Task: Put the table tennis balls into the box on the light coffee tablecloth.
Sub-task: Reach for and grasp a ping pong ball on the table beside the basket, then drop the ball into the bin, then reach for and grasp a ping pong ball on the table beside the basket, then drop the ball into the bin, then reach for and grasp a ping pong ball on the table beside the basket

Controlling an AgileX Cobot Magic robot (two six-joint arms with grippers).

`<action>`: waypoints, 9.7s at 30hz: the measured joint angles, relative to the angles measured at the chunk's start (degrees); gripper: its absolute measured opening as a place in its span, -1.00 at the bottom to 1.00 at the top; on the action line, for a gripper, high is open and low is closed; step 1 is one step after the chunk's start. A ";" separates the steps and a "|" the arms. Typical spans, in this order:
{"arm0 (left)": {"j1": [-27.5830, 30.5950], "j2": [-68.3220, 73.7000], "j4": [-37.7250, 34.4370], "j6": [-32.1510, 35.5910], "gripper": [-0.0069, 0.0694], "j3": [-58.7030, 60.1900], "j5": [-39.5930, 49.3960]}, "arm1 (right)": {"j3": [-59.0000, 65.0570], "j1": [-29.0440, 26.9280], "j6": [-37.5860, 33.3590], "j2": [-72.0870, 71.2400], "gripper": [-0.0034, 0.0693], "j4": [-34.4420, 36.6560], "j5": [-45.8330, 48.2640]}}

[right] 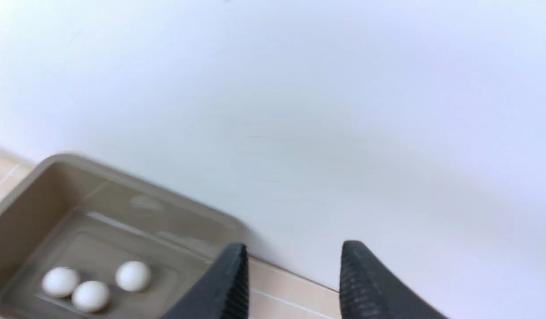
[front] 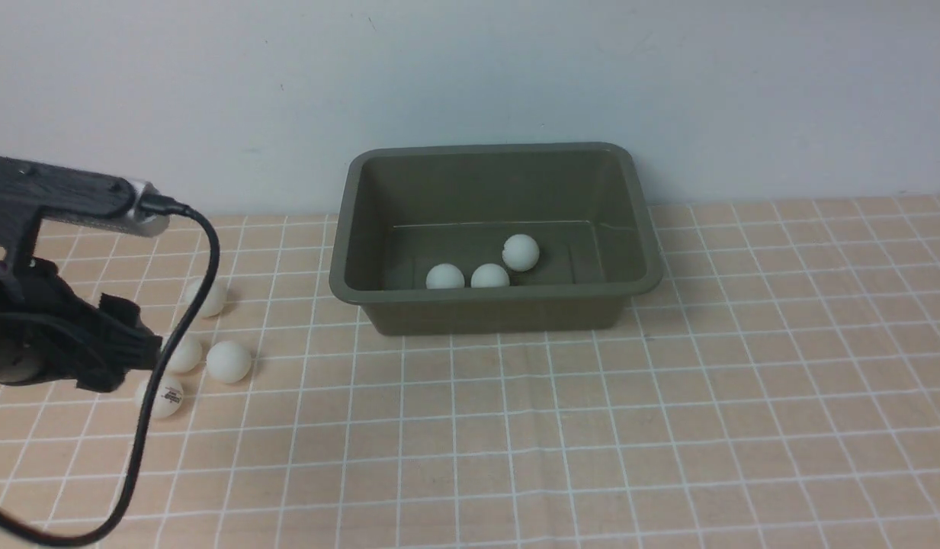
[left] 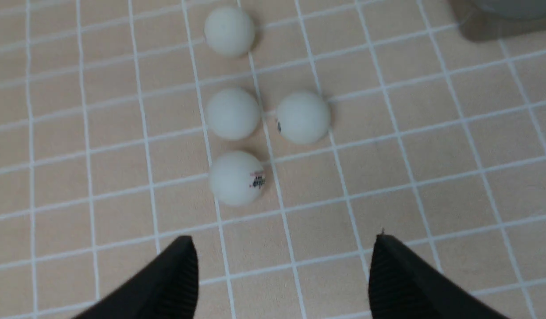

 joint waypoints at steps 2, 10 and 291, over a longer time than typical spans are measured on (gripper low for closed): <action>0.00 4.64 2.15 -2.63 0.33 -0.15 -0.39 | 4.24 -2.17 0.05 -6.88 -0.29 -0.15 0.14; 0.19 17.75 10.39 -12.38 0.33 -6.87 -0.59 | 34.10 -4.01 0.00 -35.63 -0.79 -0.28 -6.91; 1.95 43.72 4.82 -2.08 0.49 -36.49 17.41 | 69.16 -4.20 7.50 -65.98 -0.96 2.83 -1.50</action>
